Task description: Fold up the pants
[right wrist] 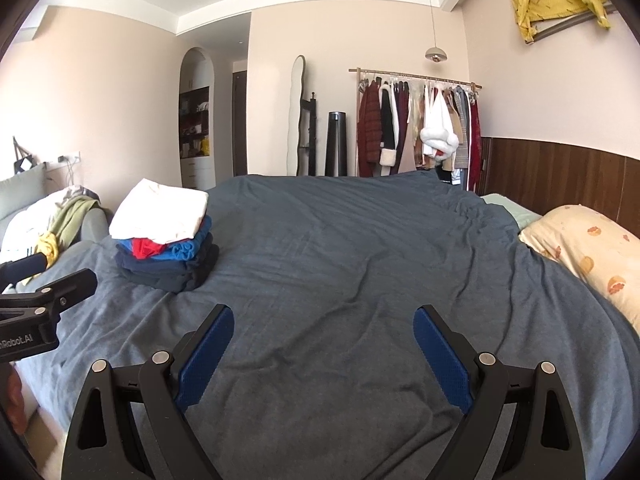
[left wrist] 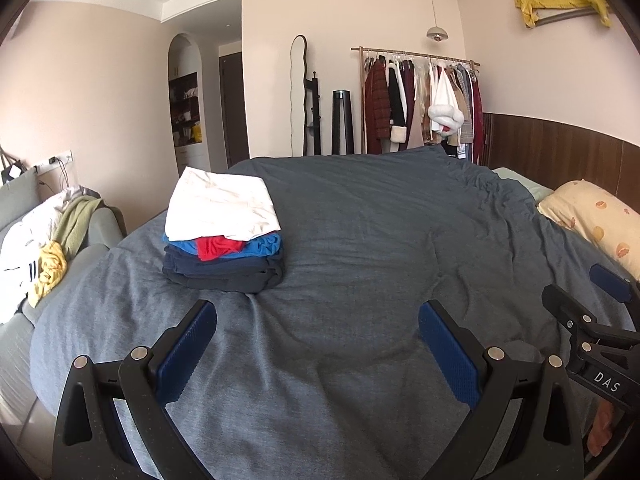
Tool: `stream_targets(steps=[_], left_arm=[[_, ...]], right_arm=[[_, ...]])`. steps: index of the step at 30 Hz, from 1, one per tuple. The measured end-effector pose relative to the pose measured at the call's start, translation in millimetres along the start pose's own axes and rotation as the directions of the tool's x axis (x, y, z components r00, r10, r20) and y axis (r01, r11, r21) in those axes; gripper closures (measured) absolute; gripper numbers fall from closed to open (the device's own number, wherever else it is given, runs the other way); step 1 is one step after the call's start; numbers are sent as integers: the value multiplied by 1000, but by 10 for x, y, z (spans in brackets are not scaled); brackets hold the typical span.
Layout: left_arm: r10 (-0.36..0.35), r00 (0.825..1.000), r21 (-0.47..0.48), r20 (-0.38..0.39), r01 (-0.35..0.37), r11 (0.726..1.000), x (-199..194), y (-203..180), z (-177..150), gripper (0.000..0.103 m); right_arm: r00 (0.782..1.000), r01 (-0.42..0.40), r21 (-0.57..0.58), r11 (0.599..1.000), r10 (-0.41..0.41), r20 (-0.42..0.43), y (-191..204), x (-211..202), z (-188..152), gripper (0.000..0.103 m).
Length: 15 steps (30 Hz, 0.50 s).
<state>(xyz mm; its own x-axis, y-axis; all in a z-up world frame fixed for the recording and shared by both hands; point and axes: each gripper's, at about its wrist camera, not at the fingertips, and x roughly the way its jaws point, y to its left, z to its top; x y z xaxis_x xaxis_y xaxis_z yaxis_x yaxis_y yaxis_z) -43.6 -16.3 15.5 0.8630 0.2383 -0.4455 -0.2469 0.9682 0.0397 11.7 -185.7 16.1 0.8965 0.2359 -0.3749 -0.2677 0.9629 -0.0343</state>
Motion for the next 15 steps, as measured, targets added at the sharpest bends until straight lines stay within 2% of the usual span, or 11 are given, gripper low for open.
stream_targets(steps=[15], left_arm=[[4, 1000, 3, -1, -4, 1000, 5, -43, 9, 0]], right_arm=[[1000, 13, 6, 1000, -13, -1, -29, -42, -33, 11]])
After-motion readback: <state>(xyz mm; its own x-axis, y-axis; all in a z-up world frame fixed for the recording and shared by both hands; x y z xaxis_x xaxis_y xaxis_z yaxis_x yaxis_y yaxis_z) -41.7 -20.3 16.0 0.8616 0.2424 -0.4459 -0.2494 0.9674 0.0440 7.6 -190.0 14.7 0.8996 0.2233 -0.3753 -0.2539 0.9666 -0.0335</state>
